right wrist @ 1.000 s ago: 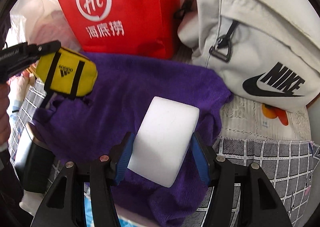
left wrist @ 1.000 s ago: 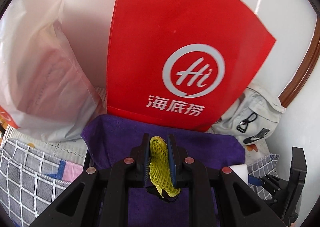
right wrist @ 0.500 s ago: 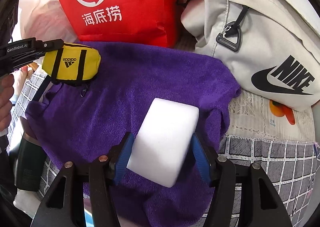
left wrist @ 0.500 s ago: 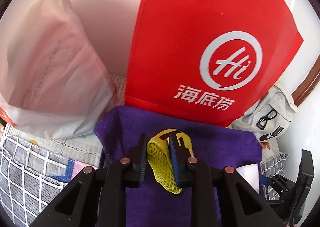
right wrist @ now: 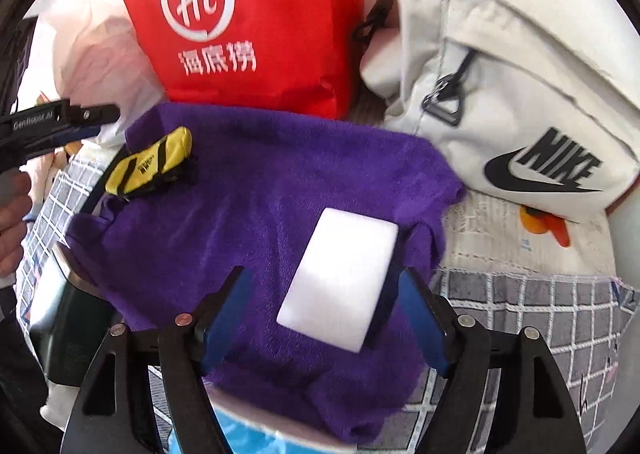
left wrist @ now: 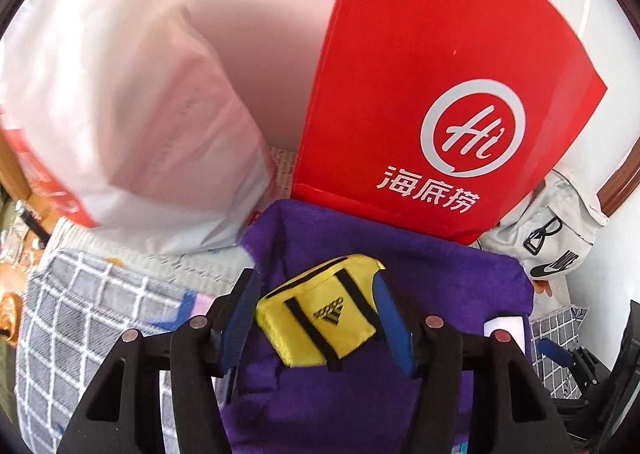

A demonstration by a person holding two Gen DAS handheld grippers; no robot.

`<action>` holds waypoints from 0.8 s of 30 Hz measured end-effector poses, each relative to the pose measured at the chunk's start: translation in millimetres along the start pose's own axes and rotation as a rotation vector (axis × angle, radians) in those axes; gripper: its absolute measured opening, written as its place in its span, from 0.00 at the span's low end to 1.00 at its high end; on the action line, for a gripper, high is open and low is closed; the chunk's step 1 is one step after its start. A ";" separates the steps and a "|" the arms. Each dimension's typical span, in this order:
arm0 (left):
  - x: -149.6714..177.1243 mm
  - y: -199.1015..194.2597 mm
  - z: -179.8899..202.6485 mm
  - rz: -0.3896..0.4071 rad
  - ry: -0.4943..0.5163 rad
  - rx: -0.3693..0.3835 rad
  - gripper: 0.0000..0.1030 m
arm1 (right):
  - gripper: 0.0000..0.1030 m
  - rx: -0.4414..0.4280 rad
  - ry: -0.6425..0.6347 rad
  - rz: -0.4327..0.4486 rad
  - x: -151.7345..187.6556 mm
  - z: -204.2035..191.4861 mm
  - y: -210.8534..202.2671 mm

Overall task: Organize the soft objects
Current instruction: 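Release the sponge onto the purple towel with the right tool while the left tool releases the pouch there, then grasp the green tissue pack with the right tool while the left tool grasps the white glove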

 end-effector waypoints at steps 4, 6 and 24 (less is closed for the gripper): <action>5.6 -26.0 -5.1 0.016 -0.009 -0.042 0.58 | 0.74 0.045 0.017 0.007 5.6 -2.2 -21.0; 10.9 -42.3 -6.4 0.027 -0.011 -0.063 0.66 | 0.74 0.053 0.024 0.018 10.2 -5.8 -35.7; 104.2 -164.1 -13.2 0.132 0.032 -0.071 0.71 | 0.75 -0.099 0.065 0.164 108.8 -32.8 -131.8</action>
Point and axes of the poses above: each gripper's, at about its wrist camera, not at the fingertips, and y roughly the way its jaws point, z to its right, x to its underside, the point moved 6 cm from there along y, roughly the way its jaws point
